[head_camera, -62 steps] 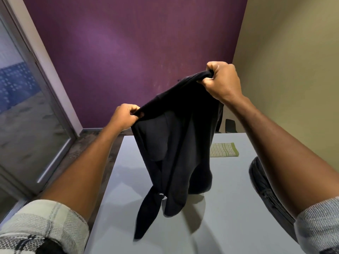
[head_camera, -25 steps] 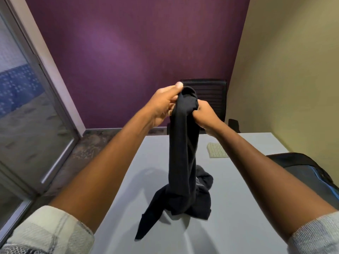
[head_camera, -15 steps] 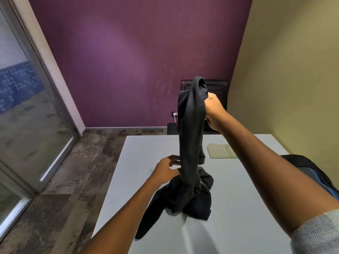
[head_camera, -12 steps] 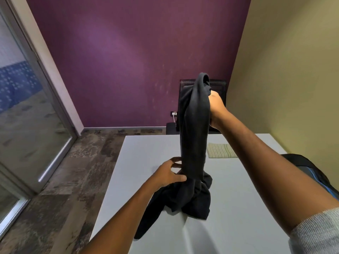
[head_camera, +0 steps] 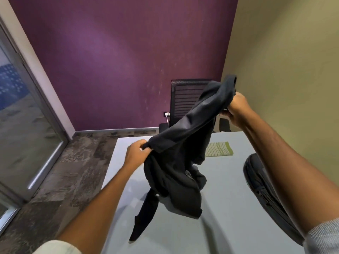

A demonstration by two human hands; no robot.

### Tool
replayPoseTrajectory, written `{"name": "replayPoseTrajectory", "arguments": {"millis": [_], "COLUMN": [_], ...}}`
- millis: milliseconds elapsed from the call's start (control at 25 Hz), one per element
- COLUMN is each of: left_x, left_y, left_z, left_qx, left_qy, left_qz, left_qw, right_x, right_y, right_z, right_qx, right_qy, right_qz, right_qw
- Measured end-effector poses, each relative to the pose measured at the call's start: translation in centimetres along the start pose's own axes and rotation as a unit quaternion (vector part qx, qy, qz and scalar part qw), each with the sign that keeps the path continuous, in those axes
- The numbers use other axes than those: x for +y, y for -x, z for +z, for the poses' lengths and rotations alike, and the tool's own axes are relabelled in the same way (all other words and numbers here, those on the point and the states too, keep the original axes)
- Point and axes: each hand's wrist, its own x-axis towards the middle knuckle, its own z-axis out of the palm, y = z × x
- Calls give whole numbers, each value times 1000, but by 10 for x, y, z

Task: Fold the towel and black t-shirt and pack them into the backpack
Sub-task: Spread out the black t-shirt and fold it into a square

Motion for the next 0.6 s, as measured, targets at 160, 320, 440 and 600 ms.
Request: {"name": "replayPoseTrajectory", "arguments": {"millis": [160, 320, 440, 600], "left_x": [21, 46, 64, 78], "left_y": [-28, -43, -51, -51], "left_z": [-40, -64, -77, -89], "left_qx": [54, 52, -50, -136], "left_qy": [-46, -118, -117, -20], "left_qz": [22, 117, 130, 98], "left_qw": [997, 985, 983, 986], "right_x": [51, 90, 108, 119], "right_y": [-14, -19, -20, -18], "right_z": [-45, -76, -95, -95], "right_qx": [-23, -51, -87, -22], "right_qy": [48, 87, 141, 113], "right_qz": [18, 26, 1, -13], "right_qw": [998, 995, 986, 993]}}
